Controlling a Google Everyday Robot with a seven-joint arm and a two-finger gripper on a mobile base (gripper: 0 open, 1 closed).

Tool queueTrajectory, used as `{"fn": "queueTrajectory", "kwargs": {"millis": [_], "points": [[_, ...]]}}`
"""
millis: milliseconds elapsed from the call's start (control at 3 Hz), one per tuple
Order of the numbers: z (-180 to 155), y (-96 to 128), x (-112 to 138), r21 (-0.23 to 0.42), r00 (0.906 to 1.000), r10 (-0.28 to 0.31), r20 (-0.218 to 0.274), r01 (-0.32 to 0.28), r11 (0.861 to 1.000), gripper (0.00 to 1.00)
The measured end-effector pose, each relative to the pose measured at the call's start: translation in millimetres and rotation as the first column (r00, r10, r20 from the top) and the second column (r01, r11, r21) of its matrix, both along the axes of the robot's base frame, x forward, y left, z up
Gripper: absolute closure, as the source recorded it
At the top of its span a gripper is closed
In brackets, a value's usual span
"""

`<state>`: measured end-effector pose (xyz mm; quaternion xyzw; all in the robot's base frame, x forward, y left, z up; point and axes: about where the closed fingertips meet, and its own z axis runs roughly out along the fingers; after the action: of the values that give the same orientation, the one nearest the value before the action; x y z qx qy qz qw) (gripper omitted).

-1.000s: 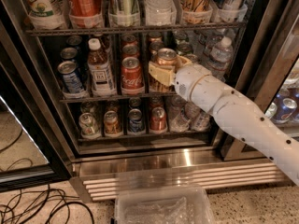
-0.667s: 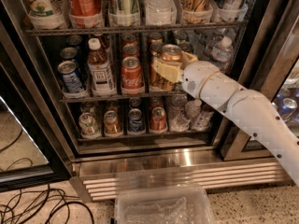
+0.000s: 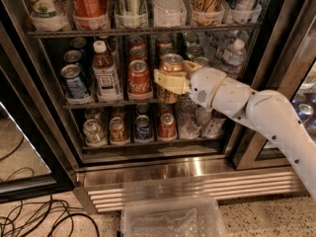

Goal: Pick orange can from middle shelf of fridge

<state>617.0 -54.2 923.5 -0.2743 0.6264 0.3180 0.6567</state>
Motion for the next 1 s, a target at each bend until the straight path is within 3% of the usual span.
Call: {"fn": "queueTrajectory", "kwargs": {"millis": [333, 667, 1000], "points": [[0.0, 0.0, 0.0, 0.0, 1.0, 0.0, 0.0, 0.0, 1.0, 1.0], [-10.2, 20.4, -23.0, 0.04, 0.9972, 0.066, -0.036, -0.064, 0.997, 1.0], [-11.8, 38.3, -60.1, 0.139, 0.9869, 0.151, -0.057, -0.142, 0.98, 1.0]]}}
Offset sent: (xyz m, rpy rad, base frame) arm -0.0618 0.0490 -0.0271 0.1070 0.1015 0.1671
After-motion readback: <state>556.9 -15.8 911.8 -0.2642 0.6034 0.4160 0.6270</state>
